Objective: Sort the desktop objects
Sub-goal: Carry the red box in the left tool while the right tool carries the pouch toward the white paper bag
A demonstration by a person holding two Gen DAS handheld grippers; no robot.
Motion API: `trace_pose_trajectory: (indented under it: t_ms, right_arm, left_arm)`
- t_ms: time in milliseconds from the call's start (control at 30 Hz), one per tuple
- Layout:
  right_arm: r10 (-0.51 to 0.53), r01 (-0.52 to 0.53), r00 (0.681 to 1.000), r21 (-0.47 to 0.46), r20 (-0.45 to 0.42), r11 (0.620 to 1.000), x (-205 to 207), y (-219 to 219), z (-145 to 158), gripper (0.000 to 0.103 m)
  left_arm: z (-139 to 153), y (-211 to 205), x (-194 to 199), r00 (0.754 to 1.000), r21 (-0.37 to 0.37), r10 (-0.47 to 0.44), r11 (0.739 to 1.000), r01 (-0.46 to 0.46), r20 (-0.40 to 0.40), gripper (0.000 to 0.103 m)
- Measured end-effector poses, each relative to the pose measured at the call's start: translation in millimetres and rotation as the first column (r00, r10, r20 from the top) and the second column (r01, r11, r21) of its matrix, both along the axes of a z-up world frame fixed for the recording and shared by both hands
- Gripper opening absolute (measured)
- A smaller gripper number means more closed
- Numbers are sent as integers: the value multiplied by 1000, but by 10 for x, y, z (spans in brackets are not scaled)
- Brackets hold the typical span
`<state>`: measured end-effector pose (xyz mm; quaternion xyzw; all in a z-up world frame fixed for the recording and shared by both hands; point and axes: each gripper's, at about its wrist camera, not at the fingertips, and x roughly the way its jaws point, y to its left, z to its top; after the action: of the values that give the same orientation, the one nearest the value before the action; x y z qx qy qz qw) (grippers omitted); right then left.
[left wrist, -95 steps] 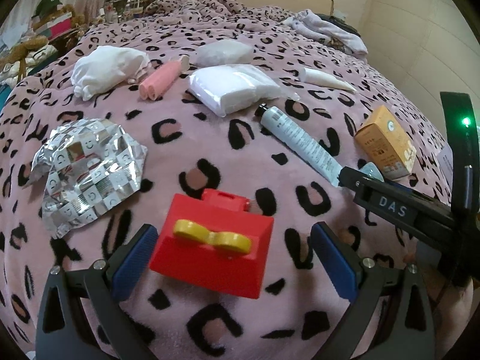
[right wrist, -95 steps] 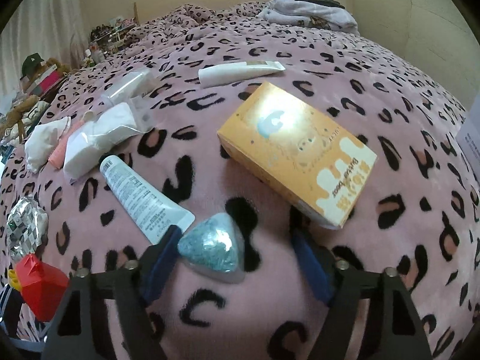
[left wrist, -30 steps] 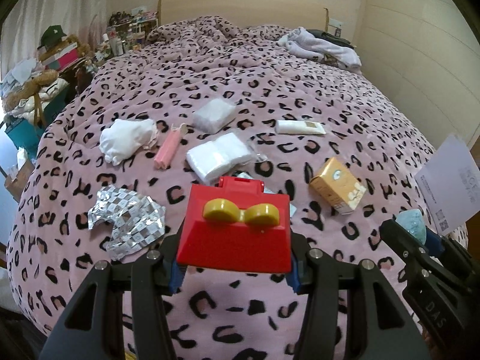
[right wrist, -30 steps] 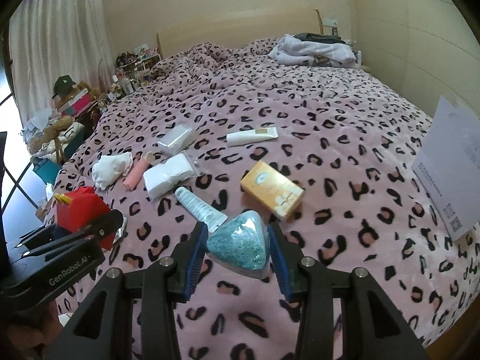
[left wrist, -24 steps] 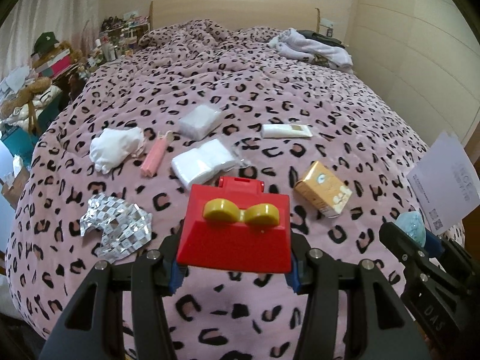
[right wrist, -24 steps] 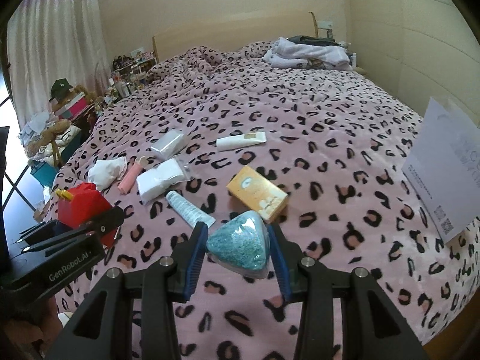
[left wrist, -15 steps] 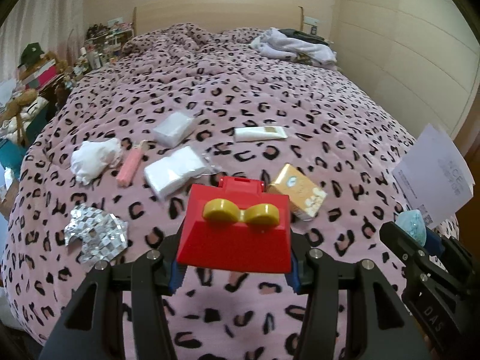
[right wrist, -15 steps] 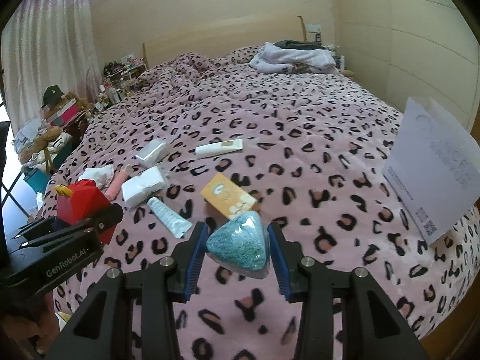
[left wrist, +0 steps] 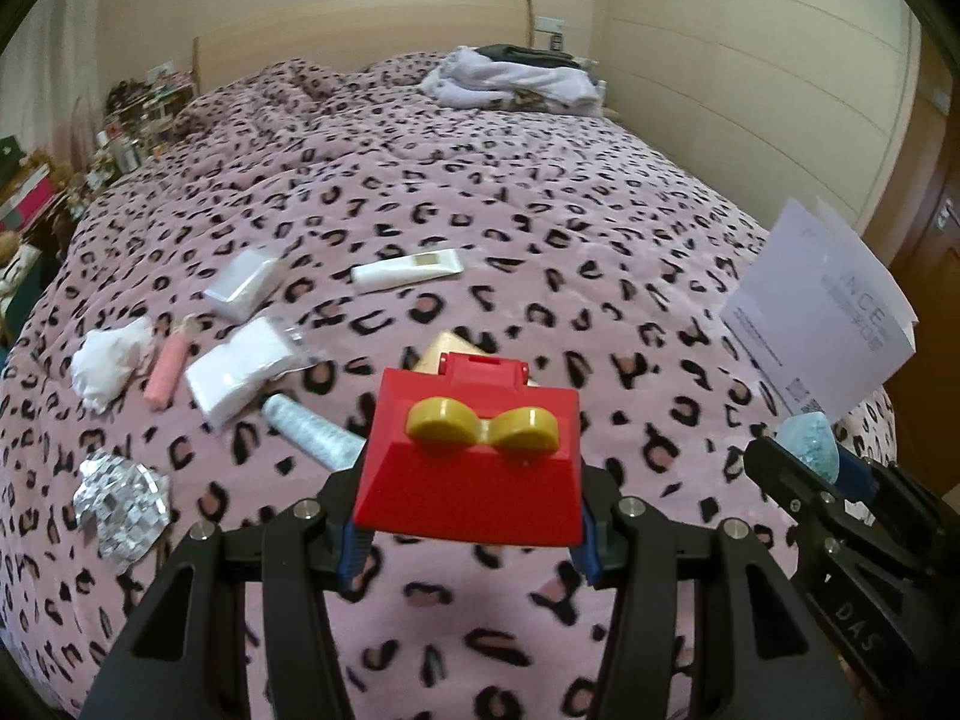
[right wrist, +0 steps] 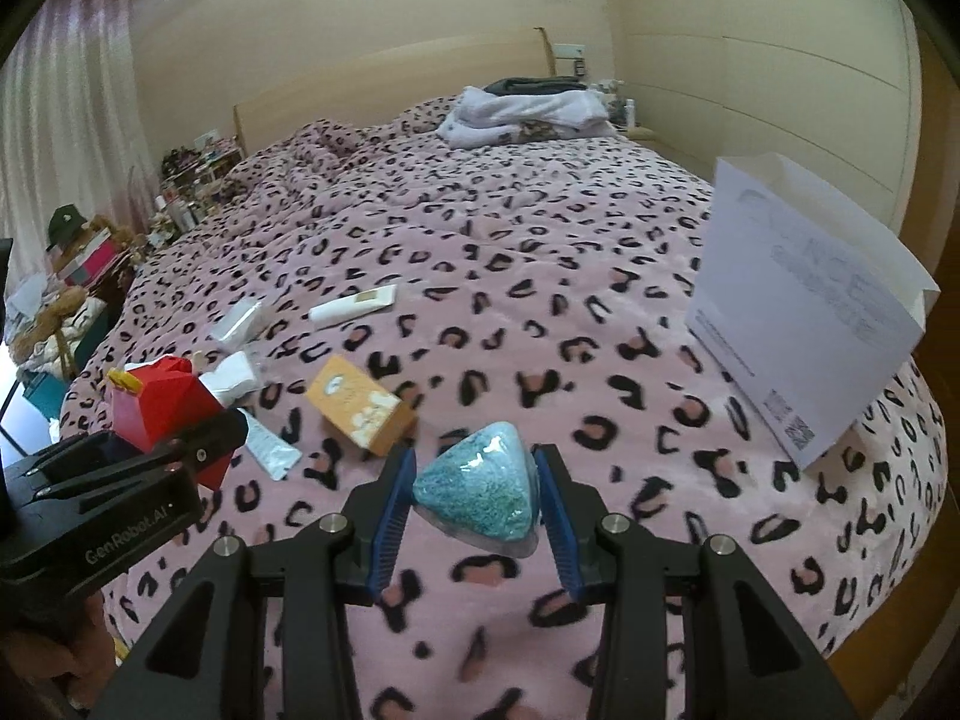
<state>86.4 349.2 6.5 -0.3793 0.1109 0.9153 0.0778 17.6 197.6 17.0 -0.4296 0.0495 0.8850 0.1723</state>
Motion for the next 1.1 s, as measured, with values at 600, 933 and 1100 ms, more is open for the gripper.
trace_pose_trajectory:
  t_ms: [600, 933, 1100]
  right_arm:
    - [-185, 185, 983, 22, -2, 982, 262, 900, -59, 42]
    - [-260, 260, 966, 45, -12, 965, 393, 1261, -43, 42]
    - [-269, 269, 963, 57, -11, 961, 398, 1343, -49, 42]
  left_arm:
    - [-50, 1088, 31, 969, 17, -246, 969, 246, -3, 53]
    - [-64, 1615, 51, 937, 27, -350, 936, 350, -18, 53]
    - [-83, 1753, 32, 931, 28, -366, 930, 366, -18, 53]
